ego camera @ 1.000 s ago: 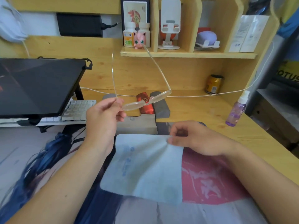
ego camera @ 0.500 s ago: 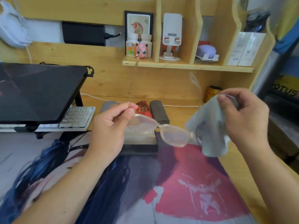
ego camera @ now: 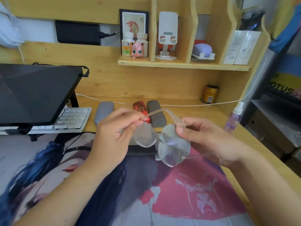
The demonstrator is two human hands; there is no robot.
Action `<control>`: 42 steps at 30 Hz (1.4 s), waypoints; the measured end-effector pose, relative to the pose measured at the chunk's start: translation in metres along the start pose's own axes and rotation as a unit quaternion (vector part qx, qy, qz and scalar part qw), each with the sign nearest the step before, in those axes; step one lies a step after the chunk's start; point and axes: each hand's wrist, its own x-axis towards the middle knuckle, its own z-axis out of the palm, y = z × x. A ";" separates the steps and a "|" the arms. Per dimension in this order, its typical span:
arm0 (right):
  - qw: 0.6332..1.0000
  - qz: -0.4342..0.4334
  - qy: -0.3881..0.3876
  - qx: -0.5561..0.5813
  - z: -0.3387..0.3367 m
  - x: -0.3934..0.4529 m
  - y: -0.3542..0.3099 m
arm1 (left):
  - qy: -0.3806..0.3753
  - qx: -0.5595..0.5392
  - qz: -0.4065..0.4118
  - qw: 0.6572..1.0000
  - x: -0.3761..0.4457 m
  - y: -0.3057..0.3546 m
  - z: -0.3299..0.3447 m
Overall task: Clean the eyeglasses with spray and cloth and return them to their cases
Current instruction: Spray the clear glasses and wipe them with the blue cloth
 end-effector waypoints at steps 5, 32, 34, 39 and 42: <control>0.999 -0.004 0.031 0.028 -0.008 0.004 0.003 | 0.007 0.009 0.019 1.000 0.001 0.004 0.001; 0.891 -0.267 -0.112 -0.350 0.044 0.001 0.007 | -0.153 -0.261 -0.286 0.909 0.004 -0.004 -0.005; 0.888 -0.286 -0.084 -0.349 0.045 0.001 0.011 | -0.154 -0.280 -0.289 0.902 0.004 -0.008 -0.006; 0.890 -0.298 -0.025 -0.343 0.036 0.002 0.023 | -0.130 -0.320 -0.299 0.890 0.006 -0.013 -0.010; 0.912 -0.263 -0.003 -0.315 0.030 0.006 0.029 | -0.109 -0.319 -0.292 0.895 0.007 -0.012 -0.012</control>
